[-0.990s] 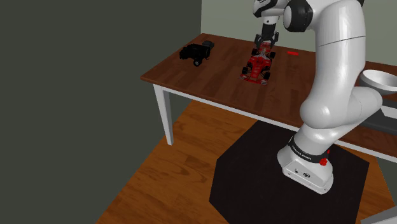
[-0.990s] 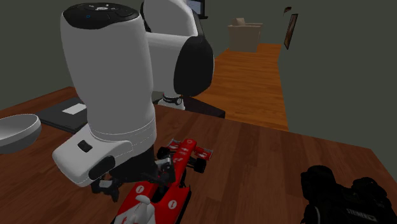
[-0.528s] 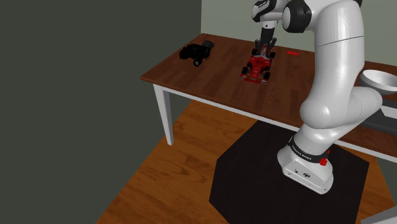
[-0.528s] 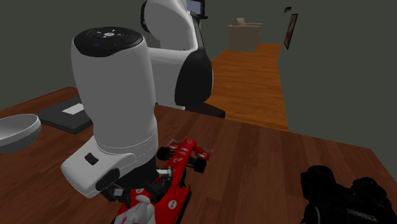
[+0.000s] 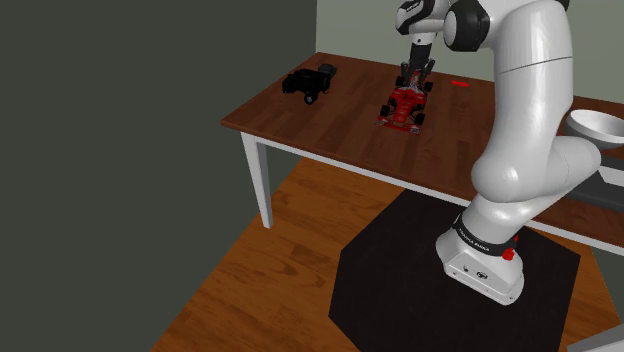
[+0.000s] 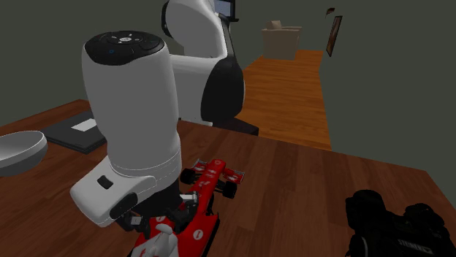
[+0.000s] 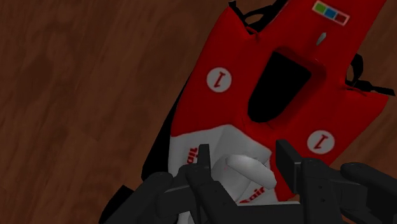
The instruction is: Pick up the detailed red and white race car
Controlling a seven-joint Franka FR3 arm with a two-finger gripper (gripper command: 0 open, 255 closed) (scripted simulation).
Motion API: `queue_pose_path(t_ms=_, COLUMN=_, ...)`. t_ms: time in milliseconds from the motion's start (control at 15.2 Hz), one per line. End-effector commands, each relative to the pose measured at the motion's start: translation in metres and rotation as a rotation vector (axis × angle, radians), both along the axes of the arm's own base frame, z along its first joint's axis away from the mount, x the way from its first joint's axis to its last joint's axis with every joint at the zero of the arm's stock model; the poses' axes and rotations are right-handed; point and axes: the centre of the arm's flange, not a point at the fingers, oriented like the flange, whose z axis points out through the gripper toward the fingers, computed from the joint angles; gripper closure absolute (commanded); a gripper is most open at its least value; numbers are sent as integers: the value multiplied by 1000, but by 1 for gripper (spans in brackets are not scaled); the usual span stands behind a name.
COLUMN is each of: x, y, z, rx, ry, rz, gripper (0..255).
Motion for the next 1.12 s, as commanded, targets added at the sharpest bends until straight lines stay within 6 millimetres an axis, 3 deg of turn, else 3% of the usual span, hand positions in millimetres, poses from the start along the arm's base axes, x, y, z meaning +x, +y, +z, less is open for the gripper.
queue_pose_path(t_ms=0, x=0, y=0, z=5, rx=1, ry=1, rz=0, gripper=255)
queue_pose_path(t_ms=924, x=0, y=0, z=79, rx=1, ry=1, rz=0, gripper=255)
queue_pose_path(t_ms=1056, x=0, y=0, z=80, rx=1, ry=1, rz=0, gripper=255)
